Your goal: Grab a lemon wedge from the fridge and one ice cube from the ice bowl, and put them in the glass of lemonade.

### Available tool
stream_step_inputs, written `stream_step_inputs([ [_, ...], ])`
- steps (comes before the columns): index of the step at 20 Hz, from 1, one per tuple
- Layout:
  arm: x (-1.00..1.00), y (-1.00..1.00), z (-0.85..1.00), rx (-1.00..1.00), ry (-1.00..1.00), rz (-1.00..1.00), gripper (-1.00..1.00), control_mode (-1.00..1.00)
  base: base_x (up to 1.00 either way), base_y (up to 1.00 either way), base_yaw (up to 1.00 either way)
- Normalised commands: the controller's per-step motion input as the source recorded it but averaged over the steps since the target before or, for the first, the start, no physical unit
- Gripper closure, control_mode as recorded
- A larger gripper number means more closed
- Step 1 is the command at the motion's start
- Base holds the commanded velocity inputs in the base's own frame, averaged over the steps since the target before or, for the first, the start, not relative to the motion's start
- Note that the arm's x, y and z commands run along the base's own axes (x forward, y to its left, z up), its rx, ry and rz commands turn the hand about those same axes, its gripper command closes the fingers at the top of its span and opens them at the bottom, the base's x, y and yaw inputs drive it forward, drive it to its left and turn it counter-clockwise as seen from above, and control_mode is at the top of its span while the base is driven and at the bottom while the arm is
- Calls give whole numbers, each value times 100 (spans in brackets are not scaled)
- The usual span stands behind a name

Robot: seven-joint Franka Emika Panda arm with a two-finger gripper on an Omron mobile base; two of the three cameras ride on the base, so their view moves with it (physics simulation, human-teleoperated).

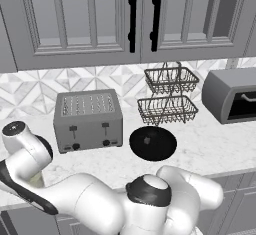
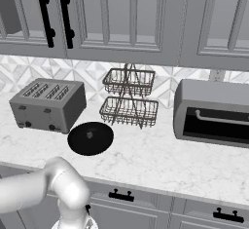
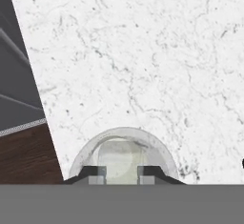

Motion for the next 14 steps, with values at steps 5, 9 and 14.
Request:
stream_step_inputs([
  [5, 0, 0, 0, 0, -1, 0, -100, -100, 0, 0, 0],
  [9, 0, 0, 0, 0, 0, 0, -100, -100, 0, 0, 0],
  [14, 0, 0, 0, 0, 0, 0, -100, -100, 0, 0, 0],
])
